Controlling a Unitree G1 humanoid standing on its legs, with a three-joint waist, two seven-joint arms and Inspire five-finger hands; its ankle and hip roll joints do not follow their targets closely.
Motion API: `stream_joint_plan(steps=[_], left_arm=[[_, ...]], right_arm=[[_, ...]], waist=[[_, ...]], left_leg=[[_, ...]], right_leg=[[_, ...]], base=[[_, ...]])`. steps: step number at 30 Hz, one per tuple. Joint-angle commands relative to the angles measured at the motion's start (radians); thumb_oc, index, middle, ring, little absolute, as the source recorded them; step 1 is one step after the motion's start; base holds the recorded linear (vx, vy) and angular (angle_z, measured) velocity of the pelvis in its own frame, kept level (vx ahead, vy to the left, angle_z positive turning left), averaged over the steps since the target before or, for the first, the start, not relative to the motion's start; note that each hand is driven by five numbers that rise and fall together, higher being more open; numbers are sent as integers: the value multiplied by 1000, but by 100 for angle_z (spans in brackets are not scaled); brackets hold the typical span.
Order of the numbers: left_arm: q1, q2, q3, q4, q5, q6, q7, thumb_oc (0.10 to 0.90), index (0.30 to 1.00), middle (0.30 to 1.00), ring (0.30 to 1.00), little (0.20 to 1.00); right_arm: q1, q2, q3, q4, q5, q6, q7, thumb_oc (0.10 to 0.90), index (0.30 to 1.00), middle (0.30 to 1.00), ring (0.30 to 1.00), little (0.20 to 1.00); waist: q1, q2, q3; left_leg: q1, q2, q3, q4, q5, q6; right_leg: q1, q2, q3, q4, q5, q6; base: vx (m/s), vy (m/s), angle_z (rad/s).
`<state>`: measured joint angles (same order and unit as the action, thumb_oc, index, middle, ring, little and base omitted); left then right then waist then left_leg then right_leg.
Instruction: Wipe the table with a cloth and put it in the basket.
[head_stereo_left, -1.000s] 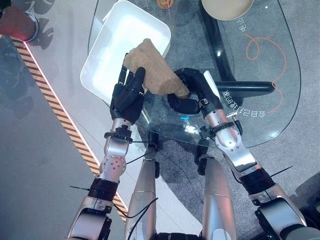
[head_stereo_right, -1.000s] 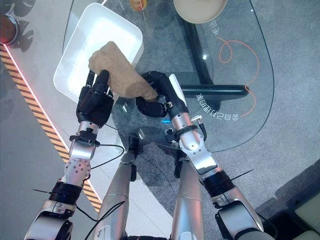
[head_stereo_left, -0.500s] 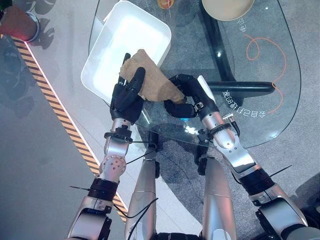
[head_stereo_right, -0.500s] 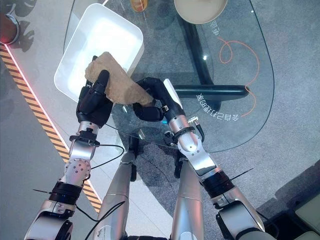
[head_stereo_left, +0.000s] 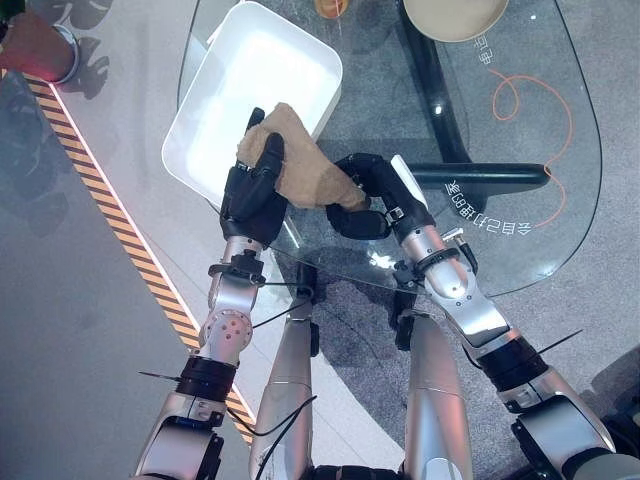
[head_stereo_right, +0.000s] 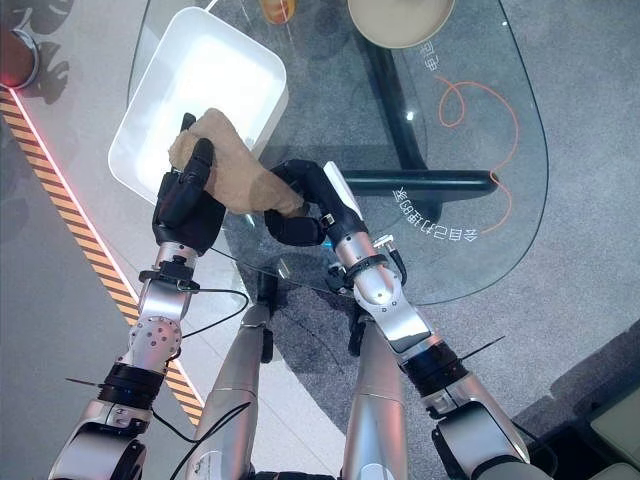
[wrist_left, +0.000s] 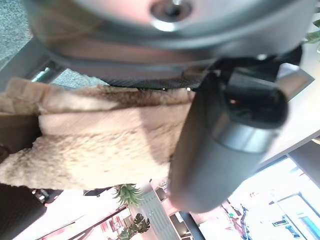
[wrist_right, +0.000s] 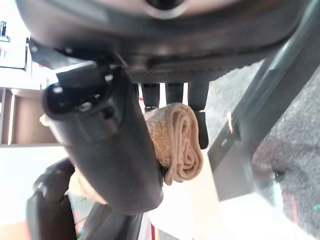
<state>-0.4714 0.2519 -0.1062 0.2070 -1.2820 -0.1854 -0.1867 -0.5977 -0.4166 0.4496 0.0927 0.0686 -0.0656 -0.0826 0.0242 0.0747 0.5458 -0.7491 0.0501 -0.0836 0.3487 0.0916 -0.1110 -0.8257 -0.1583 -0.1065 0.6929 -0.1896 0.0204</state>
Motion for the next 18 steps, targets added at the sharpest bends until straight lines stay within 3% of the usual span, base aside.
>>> stream_joint_plan(steps=[1, 11, 12, 13, 14, 15, 18], left_arm=[[-56, 21, 16, -173, 2, -63, -81, 100, 300, 300, 300, 200], [-48, 15, 25, -184, -3, -76, -85, 100, 300, 300, 300, 200], [-47, 13, 25, -184, -2, -77, -87, 100, 300, 300, 300, 200], [-47, 11, 25, -186, 0, -78, -84, 100, 300, 300, 300, 200], [-46, 11, 26, -190, 0, -79, -81, 100, 300, 300, 300, 200], [-45, 9, 26, -190, 1, -81, -81, 100, 300, 300, 300, 200], [-44, 6, 26, -191, 1, -94, -78, 100, 300, 300, 300, 200]], right_arm=[[-120, 57, -44, -217, 26, -111, -6, 100, 300, 300, 300, 200], [-113, 65, -50, -218, 24, -107, -3, 100, 300, 300, 300, 200], [-113, 65, -51, -217, 29, -107, -2, 328, 495, 495, 495, 428], [-113, 66, -51, -217, 29, -106, -2, 432, 585, 585, 585, 532], [-110, 65, -52, -219, 36, -107, -4, 723, 834, 834, 834, 823], [-109, 65, -52, -218, 38, -107, -4, 800, 900, 900, 900, 900], [-109, 72, -51, -218, 41, -106, -2, 800, 900, 900, 900, 900]], waist=[[6, -24, -26], [9, -23, -26], [9, -23, -26], [9, -23, -26], [9, -23, -26], [9, -23, -26], [9, -23, -26]], left_leg=[[50, -105, 108, 90, -143, 114], [51, -108, 106, 90, -143, 116], [51, -108, 105, 90, -144, 116], [51, -108, 105, 90, -144, 116], [50, -109, 105, 91, -143, 116], [50, -109, 105, 90, -143, 116], [48, -109, 105, 90, -143, 117]], right_leg=[[71, 79, -21, -154, 101, 5], [71, 77, -24, -151, 100, 4], [71, 77, -24, -151, 100, 4], [71, 77, -24, -151, 101, 4], [71, 76, -24, -152, 101, 4], [71, 76, -24, -153, 101, 4], [67, 78, -23, -150, 101, 4]], base=[[0, 0, 0], [0, 0, 0], [0, 0, 0], [0, 0, 0], [0, 0, 0], [0, 0, 0], [0, 0, 0]])
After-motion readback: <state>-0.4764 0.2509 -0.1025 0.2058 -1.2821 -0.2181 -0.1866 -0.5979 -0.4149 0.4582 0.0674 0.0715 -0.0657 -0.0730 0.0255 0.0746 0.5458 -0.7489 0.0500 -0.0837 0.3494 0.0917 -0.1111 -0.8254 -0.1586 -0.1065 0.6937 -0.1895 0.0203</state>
